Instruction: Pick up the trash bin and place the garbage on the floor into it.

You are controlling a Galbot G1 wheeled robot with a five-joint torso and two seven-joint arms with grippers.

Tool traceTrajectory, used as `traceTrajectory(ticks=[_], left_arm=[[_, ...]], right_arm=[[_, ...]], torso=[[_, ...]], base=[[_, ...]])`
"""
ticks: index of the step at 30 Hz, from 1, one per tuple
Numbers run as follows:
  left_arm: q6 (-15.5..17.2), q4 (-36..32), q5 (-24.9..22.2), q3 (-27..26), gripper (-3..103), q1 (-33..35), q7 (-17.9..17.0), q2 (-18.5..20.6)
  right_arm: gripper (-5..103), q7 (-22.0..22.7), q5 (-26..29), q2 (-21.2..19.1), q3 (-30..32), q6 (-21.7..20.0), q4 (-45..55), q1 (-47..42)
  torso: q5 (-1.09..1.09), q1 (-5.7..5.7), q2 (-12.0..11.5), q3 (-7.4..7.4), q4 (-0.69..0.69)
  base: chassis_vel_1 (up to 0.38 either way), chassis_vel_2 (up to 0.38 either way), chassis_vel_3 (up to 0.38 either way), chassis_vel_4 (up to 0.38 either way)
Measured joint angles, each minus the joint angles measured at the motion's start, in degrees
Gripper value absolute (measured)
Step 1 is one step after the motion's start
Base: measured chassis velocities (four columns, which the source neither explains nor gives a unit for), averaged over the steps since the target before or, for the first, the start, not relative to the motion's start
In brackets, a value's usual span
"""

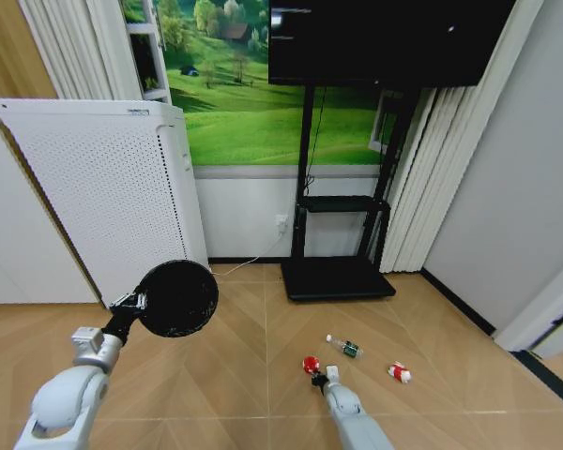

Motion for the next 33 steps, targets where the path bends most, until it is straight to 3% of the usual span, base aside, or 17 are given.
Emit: traceTrajectory(ticks=[26, 33], left_arm=[[-0.67, 0.84, 2.34, 1.21, 3, 0.01, 1.19, -3.25], [-1.53, 4.59, 2.84, 2.47, 3, -3.78, 2.74, -3.57]], right_arm=[[1, 2.59, 16.70, -3.76, 14.25, -1.88, 32.77, -13.28], [1, -0.34, 19.11, -4.11, 19.57, -1.98, 44.41, -18.72]], torso=[[0.00, -0.01, 0.00, -0.01, 0.02], [-0.01, -0.01, 0.00, -0.01, 0.01]], base=[[0.000, 0.000, 0.000, 0.000], [0.000, 0.000, 0.000, 0.000]])
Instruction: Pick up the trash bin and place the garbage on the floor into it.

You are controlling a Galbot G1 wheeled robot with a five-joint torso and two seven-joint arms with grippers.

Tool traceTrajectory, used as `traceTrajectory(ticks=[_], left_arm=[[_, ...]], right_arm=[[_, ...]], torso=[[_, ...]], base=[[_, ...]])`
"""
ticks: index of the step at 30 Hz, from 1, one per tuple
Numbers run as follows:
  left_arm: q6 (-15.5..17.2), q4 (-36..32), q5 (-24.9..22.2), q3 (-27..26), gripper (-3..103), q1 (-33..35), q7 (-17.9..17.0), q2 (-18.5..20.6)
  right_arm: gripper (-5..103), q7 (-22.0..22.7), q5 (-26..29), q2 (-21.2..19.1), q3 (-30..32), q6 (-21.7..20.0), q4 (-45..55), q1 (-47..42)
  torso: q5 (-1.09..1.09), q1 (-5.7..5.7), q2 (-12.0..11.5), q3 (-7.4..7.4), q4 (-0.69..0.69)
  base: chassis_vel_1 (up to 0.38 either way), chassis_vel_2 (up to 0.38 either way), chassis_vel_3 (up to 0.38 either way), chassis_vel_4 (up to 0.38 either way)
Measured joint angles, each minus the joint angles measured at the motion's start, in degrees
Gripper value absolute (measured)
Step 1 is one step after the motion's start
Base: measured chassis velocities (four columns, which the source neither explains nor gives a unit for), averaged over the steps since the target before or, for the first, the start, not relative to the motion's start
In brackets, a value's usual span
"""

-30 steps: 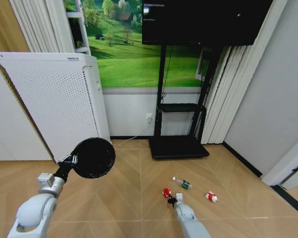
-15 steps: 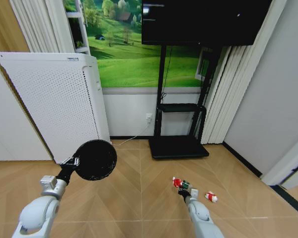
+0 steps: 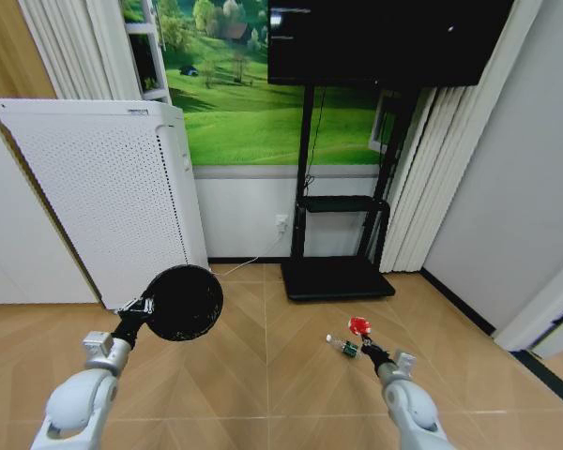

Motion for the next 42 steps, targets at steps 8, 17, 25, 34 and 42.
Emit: traceTrajectory(ticks=[8, 17, 25, 34, 42], left_arm=[[-1.91, 11.34, 2.86, 7.24, 3, -10.68, 1.39, -4.69], [-4.19, 22.00, 7.24, 17.62, 3, -20.05, 1.83, -10.52], [-4.40, 25.76, 8.08, 24.44, 3, -24.39, 0.91, -13.38], [-4.28, 26.74, 7.52, 27.39, 3, -23.60, 1.21, -13.61], [-4.43, 27.37, 9.10, 29.08, 3, -24.05, 1.39, -13.93]], right_arm=[[1, 0.02, 4.60, -0.81, 1.92, -2.83, 7.42, -1.08], [1, 0.03, 5.68, -2.19, 0.52, -4.51, 11.98, -0.72], [1, -2.05, 6.72, -3.89, -2.55, -5.60, 15.24, -1.13], [1, -2.85, 4.49, -3.21, -5.08, -5.53, 16.24, -0.55], [1, -3.63, 4.80, -4.08, -5.03, -5.53, 21.61, -3.50]], torso=[[0.01, 0.00, 0.00, 0.00, 0.01], [0.03, 0.01, -0.01, 0.01, -0.01], [0.02, 0.00, 0.00, 0.01, 0.01], [0.01, 0.01, 0.00, 0.00, 0.02], [0.00, 0.00, 0.00, 0.00, 0.00]], base=[[0.000, 0.000, 0.000, 0.000], [0.000, 0.000, 0.000, 0.000], [0.000, 0.000, 0.000, 0.000], [0.000, 0.000, 0.000, 0.000], [0.000, 0.000, 0.000, 0.000]])
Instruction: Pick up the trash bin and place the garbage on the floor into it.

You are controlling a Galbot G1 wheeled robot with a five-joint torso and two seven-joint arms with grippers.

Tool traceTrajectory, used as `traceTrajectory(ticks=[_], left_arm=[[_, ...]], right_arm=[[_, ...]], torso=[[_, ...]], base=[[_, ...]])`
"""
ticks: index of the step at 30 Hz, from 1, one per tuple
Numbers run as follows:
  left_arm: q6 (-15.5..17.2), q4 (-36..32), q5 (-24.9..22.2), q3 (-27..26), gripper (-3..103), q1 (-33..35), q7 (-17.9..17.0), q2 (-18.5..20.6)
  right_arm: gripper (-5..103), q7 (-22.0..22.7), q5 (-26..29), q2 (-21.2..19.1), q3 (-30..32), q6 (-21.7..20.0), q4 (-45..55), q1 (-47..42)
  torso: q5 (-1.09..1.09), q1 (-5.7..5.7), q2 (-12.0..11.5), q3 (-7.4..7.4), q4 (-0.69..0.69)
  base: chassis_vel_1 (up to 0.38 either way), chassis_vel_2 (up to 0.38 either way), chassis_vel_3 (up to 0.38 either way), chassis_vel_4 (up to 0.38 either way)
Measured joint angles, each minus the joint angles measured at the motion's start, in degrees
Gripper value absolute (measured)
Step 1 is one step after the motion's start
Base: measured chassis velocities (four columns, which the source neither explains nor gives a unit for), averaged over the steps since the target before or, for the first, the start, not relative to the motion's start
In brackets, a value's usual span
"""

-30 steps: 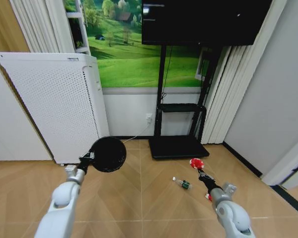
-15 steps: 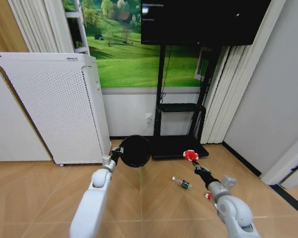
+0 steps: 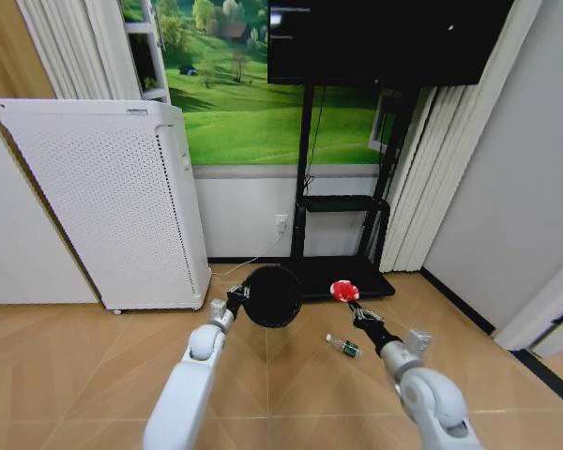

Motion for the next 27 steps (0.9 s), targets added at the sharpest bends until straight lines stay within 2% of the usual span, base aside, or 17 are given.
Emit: traceTrajectory(ticks=[9, 16, 18, 27], left_arm=[[0.13, 0.41, 0.42, 2.43, 3, -0.81, -0.18, -0.69], [0.31, 0.48, 0.60, 4.06, 3, -1.01, -0.45, -1.12], [0.48, -0.02, 0.67, 4.53, 3, -0.57, -0.67, -1.25], [0.61, -0.25, 1.85, 5.42, 3, 0.83, -0.87, -3.63]], right_arm=[[1, 0.75, -2.38, -0.35, -3.96, -0.27, 0.51, -0.45], [1, -2.36, -5.29, 0.34, -6.56, -0.19, -0.62, 0.09], [1, -4.67, -6.84, 0.30, -7.31, 0.27, -1.12, -0.07], [1, -5.32, -11.76, 0.75, -10.91, 1.36, -3.53, 0.92]], torso=[[0.01, 0.00, 0.00, 0.00, 0.01], [0.01, 0.00, 0.00, 0.00, 0.00], [0.00, 0.00, 0.00, 0.00, 0.01], [0.00, 0.00, 0.00, 0.00, 0.01]], base=[[0.000, 0.000, 0.000, 0.000], [0.000, 0.000, 0.000, 0.000], [0.000, 0.000, 0.000, 0.000], [0.000, 0.000, 0.000, 0.000]])
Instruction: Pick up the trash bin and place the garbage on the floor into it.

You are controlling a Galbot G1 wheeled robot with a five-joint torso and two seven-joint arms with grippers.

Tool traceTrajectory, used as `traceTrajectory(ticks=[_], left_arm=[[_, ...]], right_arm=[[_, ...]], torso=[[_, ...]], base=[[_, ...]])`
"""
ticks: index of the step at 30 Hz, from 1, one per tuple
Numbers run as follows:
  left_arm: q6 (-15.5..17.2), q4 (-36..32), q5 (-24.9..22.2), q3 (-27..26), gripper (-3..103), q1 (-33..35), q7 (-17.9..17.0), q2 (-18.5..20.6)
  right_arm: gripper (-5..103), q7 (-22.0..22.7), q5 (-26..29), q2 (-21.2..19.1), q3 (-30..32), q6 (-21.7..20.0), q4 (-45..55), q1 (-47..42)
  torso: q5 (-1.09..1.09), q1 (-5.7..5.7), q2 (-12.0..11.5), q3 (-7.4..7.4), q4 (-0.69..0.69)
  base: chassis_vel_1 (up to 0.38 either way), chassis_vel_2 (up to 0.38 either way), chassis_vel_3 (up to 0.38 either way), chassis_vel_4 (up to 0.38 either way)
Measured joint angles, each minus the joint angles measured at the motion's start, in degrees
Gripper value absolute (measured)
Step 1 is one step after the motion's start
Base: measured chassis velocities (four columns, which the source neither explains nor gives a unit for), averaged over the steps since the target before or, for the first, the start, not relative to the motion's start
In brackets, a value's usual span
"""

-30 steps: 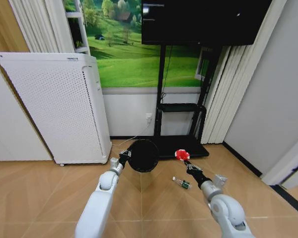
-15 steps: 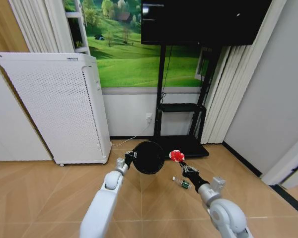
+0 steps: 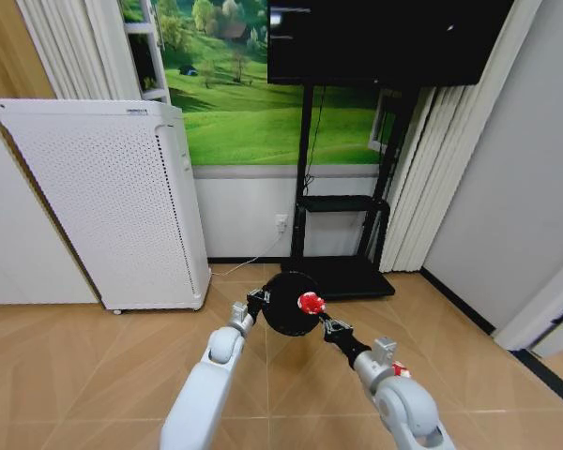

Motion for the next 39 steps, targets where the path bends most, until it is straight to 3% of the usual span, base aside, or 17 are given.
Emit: traceTrajectory(ticks=[6, 8, 10, 11, 13, 18, 19, 22, 23, 25, 29, 31, 34, 39], left_arm=[[-0.24, 0.25, 0.58, -0.05, 3, 0.46, 0.13, -0.72], [-0.39, 0.34, 0.99, -0.12, 3, 1.08, 0.38, -1.28], [-0.46, 0.34, 1.22, -0.13, 3, 1.34, 0.50, -1.49], [-0.48, 0.34, 1.40, -0.12, 3, 1.63, 0.57, -1.75], [-0.49, 0.33, 1.44, -0.09, 3, 1.72, 0.60, -1.81], [-0.49, -0.21, 1.46, -0.36, 3, 1.92, 0.66, -2.11], [-0.49, -0.21, 1.46, -0.36, 3, 1.92, 0.66, -2.11], [-0.37, -0.77, 1.36, -0.75, 3, 1.97, 0.58, -1.96], [-0.37, -0.77, 1.36, -0.75, 3, 1.97, 0.58, -1.96], [-0.08, -1.35, 1.29, -0.93, 3, 2.30, 0.35, -1.76], [0.25, -2.31, 1.30, -1.33, 3, 3.18, -0.09, -1.61], [0.78, -3.65, 1.19, -1.60, 3, 4.37, -0.30, -0.82], [1.95, -5.81, 0.26, -2.22, 3, 5.88, -0.65, 0.73], [3.49, -12.15, -2.00, -4.56, 3, 9.98, -1.45, 4.10]], right_arm=[[-2, 0.14, -1.66, 0.17, -0.95, 0.02, -0.29, 0.52], [12, 1.22, -3.22, 0.24, -2.24, 0.04, -0.71, 0.93], [12, 2.14, -3.76, 0.30, -2.88, 0.05, -0.93, 1.07], [22, 3.92, -4.87, 0.47, -3.89, 0.26, -1.57, 1.35], [22, 4.38, -5.15, 0.52, -4.17, 0.40, -1.79, 1.42], [44, 5.84, -6.60, 0.75, -5.26, 0.75, -3.46, 1.84], [44, 5.84, -6.60, 0.75, -5.26, 0.75, -3.46, 1.84], [60, 6.77, -6.67, 0.73, -4.78, 1.19, -4.07, 1.95], [60, 6.77, -6.67, 0.73, -4.78, 1.19, -4.07, 1.95], [71, 7.84, -5.45, 0.71, -3.50, 1.33, -3.69, 2.06], [82, 9.00, -2.53, 0.48, -1.40, 1.34, -1.55, 2.03], [93, 11.81, 1.35, 0.16, 0.36, 1.02, 1.09, 1.87], [99, 14.44, 3.71, -0.29, 2.28, 0.55, 2.35, 1.63], [100, 19.65, 5.60, -0.08, 3.82, -0.36, -0.72, 1.88]], torso=[[0.00, 0.00, 0.00, 0.00, 0.00], [0.00, 0.00, 0.00, 0.00, 0.00], [0.00, 0.00, 0.00, 0.00, 0.00], [0.00, 0.00, 0.00, 0.00, 0.00], [0.00, 0.00, 0.00, 0.00, 0.00], [0.00, 0.00, 0.00, 0.00, -0.01], [0.00, 0.00, 0.00, 0.00, -0.01], [0.00, 0.00, 0.00, 0.00, 0.00], [0.00, 0.00, 0.00, 0.00, 0.00], [0.00, 0.00, 0.00, 0.00, 0.00], [0.00, 0.00, 0.00, 0.00, -0.01], [-0.01, 0.00, 0.00, 0.00, -0.01], [-0.01, 0.00, 0.00, 0.00, 0.00], [-0.01, 0.00, 0.00, 0.00, -0.01]], base=[[0.000, 0.000, 0.000, 0.000], [0.000, 0.000, 0.000, 0.000], [0.000, 0.000, 0.000, 0.000], [0.000, 0.000, 0.000, 0.000], [0.000, 0.000, 0.000, 0.000], [0.000, 0.000, 0.000, 0.000], [0.000, 0.000, 0.000, 0.000], [0.000, 0.000, 0.000, 0.000], [0.000, 0.000, 0.000, 0.000], [0.000, 0.000, 0.000, 0.000], [0.000, 0.000, 0.000, 0.000], [0.000, 0.000, 0.000, 0.000], [0.000, 0.000, 0.000, 0.000], [0.000, 0.000, 0.000, 0.000]])
